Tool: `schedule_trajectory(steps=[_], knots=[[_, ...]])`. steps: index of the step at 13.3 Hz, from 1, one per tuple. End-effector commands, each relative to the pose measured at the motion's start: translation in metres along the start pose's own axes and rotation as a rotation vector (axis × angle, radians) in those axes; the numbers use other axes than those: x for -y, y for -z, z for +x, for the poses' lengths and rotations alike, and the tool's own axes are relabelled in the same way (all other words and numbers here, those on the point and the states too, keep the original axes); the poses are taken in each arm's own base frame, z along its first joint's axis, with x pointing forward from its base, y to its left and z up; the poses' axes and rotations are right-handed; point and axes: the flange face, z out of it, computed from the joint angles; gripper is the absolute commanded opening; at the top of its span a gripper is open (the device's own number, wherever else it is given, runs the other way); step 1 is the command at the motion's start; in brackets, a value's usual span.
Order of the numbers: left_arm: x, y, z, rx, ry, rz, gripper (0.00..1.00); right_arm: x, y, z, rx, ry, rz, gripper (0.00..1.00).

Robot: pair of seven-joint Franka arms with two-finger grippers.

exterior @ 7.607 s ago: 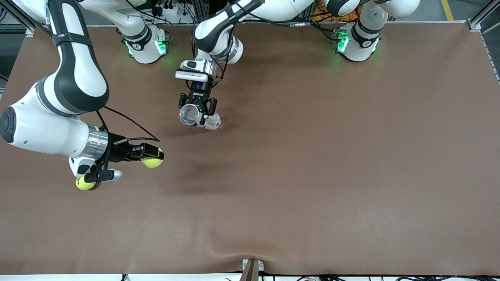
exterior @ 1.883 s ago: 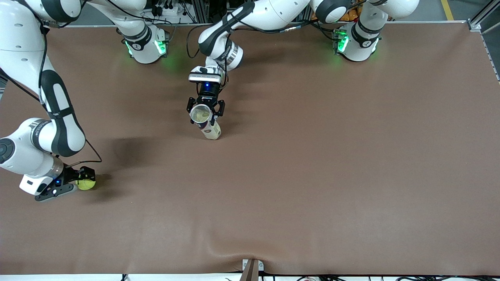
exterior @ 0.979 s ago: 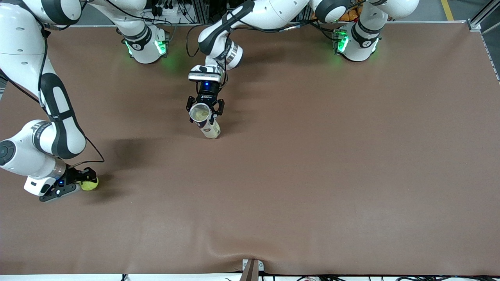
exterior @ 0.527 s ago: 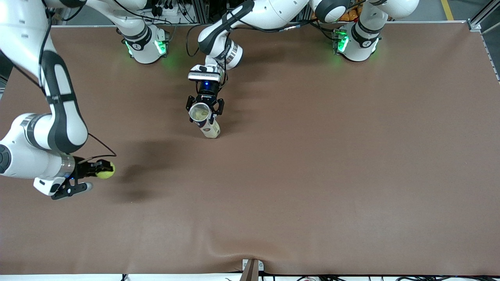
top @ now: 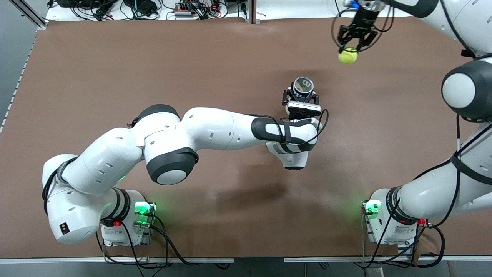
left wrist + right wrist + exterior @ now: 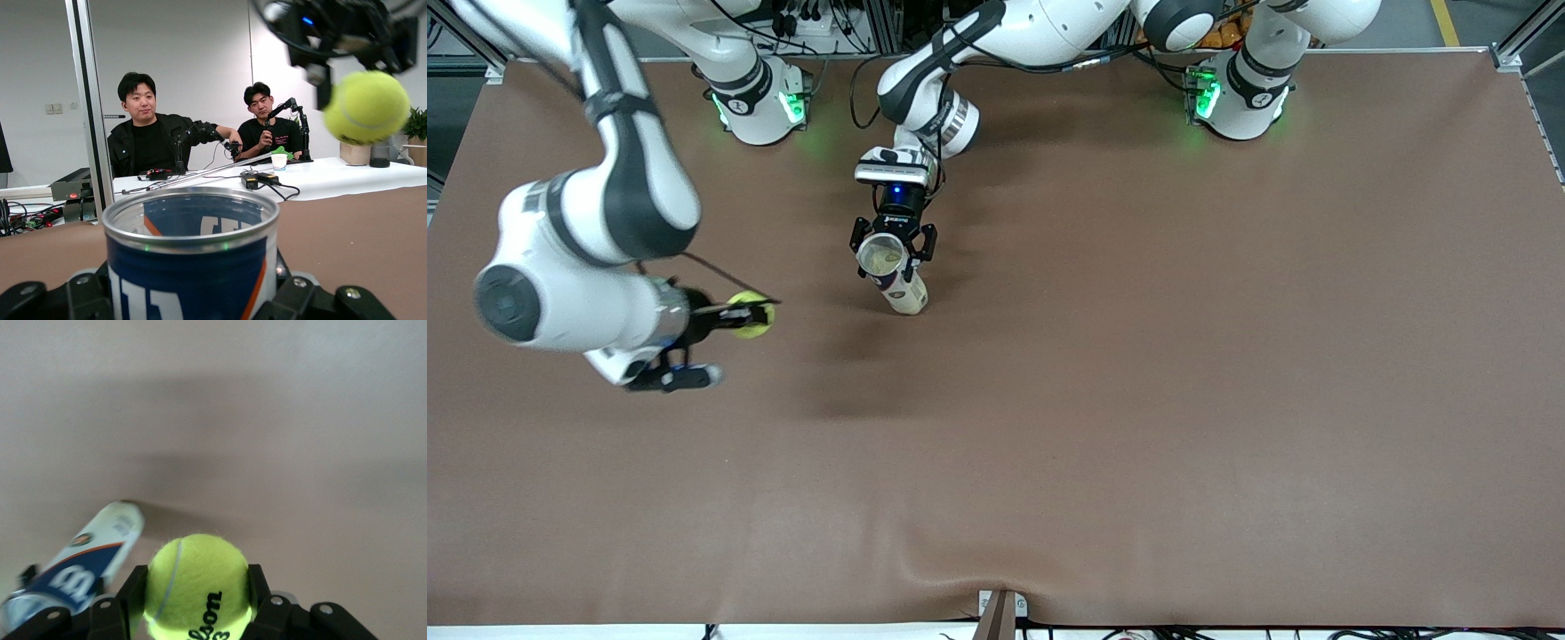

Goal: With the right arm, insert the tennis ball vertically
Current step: 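Lift the second ball with the right gripper and carry it over the can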

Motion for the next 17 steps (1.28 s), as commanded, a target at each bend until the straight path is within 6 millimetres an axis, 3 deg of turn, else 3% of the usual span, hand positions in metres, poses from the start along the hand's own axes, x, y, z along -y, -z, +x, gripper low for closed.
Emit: schedule_trajectory(steps=[1, 3, 5, 9, 11, 13, 14, 15, 16, 17], knots=[[-0.005, -0.001, 0.005, -0.04, 0.019, -0.002, 0.83, 0.068, 0.001, -0.04, 0.01, -0.069, -0.018, 0.18], [-0.004, -0.002, 0.005, -0.04, 0.019, 0.0, 0.83, 0.108, -0.012, -0.058, 0.018, -0.093, -0.045, 0.18], [-0.004, -0.003, 0.006, -0.041, 0.022, 0.001, 0.83, 0.132, -0.026, -0.07, 0.025, -0.088, -0.063, 0.18], [-0.004, -0.002, 0.006, -0.039, 0.023, 0.002, 0.83, 0.141, -0.046, -0.076, 0.046, -0.083, -0.082, 0.19], [-0.004, -0.002, 0.005, -0.039, 0.018, 0.001, 0.83, 0.146, -0.051, -0.075, 0.034, -0.096, -0.08, 0.26], [-0.004, -0.002, 0.005, -0.039, 0.02, 0.001, 0.83, 0.149, -0.056, -0.072, 0.026, -0.103, -0.077, 0.46], [-0.004, -0.002, 0.004, -0.039, 0.02, 0.001, 0.83, 0.15, -0.059, -0.071, 0.026, -0.102, -0.08, 0.65], [-0.004, -0.002, 0.004, -0.039, 0.02, 0.001, 0.83, 0.149, -0.061, -0.069, 0.027, -0.105, -0.081, 0.93], [-0.004, -0.002, 0.005, -0.04, 0.019, 0.0, 0.83, 0.149, -0.064, -0.067, 0.028, -0.106, -0.081, 1.0], [-0.005, -0.001, 0.005, -0.04, 0.019, -0.002, 0.83, 0.149, -0.064, -0.067, 0.028, -0.106, -0.081, 1.0]])
